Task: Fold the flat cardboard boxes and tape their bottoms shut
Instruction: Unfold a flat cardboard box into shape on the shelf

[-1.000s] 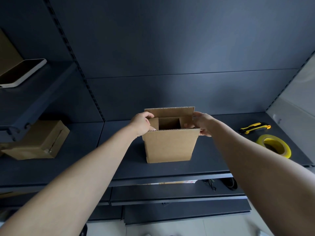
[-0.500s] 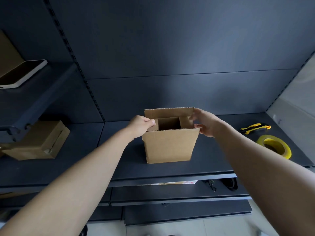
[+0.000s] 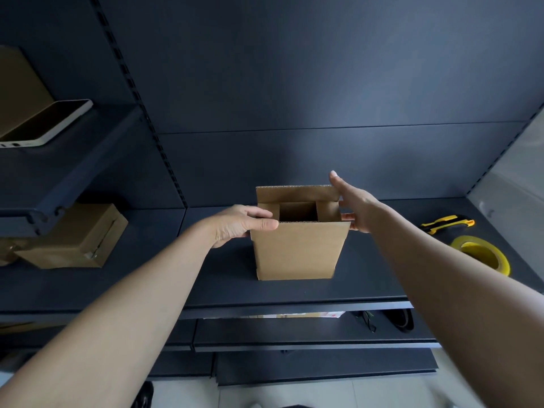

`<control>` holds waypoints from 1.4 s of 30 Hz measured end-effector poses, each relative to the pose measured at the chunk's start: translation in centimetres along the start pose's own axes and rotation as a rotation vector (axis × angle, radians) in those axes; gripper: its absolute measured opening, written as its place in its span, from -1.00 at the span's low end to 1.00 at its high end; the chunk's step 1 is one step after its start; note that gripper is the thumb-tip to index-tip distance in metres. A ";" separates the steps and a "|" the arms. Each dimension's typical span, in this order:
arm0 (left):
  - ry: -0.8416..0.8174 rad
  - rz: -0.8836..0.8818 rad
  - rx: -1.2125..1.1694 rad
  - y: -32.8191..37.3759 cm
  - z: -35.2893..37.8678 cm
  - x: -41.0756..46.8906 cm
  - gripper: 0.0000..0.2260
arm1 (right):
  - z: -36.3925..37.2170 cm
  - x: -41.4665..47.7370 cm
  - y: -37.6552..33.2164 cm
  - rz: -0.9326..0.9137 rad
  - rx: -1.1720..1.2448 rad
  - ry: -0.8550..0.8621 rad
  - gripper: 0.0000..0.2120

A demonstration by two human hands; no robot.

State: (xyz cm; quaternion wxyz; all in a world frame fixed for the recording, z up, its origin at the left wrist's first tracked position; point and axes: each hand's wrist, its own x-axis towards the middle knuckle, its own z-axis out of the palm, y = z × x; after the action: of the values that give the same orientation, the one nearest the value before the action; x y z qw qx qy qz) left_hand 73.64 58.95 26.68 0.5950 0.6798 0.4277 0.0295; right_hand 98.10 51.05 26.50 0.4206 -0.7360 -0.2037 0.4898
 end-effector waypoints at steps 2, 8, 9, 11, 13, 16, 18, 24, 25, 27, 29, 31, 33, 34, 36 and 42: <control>0.021 0.000 0.005 0.1 0.0 0.2 -0.56 | 0.2 0.0 0.0 -0.010 -0.014 0.029 -0.35; 0.049 0.021 0.007 0.5 0.2 0.2 -0.43 | 0.4 0.3 0.1 -0.010 0.005 0.053 -0.28; 0.051 0.025 0.010 0.5 0.3 0.1 -0.44 | 0.4 0.4 0.2 -0.013 0.004 0.046 -0.26; 0.031 0.021 0.005 0.3 0.2 0.2 -0.45 | 0.3 0.6 0.4 -0.019 0.001 0.033 -0.24; -0.009 -0.006 -0.038 0.3 0.1 0.2 -0.50 | 0.1 0.6 0.5 -0.029 -0.002 -0.002 -0.18; 0.035 -0.020 -0.009 0.2 0.2 0.7 -0.57 | -0.4 0.1 0.8 -0.047 0.010 -0.088 -0.29; 0.057 -0.010 0.032 0.4 0.3 0.9 -0.60 | -0.8 0.0 1.1 -0.051 0.026 -0.127 -0.68; 0.093 -0.030 0.067 0.8 0.8 1.2 -0.73 | -0.9 0.6 1.7 -0.026 -0.044 -0.102 -0.40; 0.093 -0.028 0.058 0.9 0.9 1.1 -0.73 | -0.9 0.5 1.6 -0.025 -0.049 -0.100 -0.40; 0.047 -0.030 0.029 0.9 0.7 0.9 -0.63 | -1.1 0.3 1.4 -0.024 -0.062 -0.090 -0.39; -0.056 -0.037 0.005 0.6 0.1 0.8 -0.35 | -1.2 0.2 1.3 -0.016 -0.060 -0.110 -0.44; -0.125 -0.034 -0.017 0.2 -0.3 0.7 -0.13 | -1.1 0.0 1.2 -0.012 -0.012 -0.160 -0.56; -0.115 -0.030 -0.023 0.1 -0.4 0.9 -0.23 | -1.0 0.0 1.0 -0.007 0.082 -0.153 -0.44; -0.091 -0.028 -0.030 0.1 -0.3 1.0 -0.34 | -0.8 0.0 0.8 0.000 0.108 -0.137 -0.41; -0.034 -0.014 -0.042 0.4 -0.1 1.1 -0.55 | -0.4 -0.3 0.2 0.008 0.112 -0.103 -0.43; 0.254 0.068 0.011 0.0 1.4 1.8 -0.83 | 0.2 -0.9 -0.2 0.022 0.101 -0.023 -0.45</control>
State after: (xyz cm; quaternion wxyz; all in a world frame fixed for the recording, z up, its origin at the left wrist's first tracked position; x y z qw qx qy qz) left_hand 75.54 58.97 25.43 0.5310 0.6878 0.4766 0.1334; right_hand 97.50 50.58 27.12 0.4495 -0.7103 -0.1754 0.5125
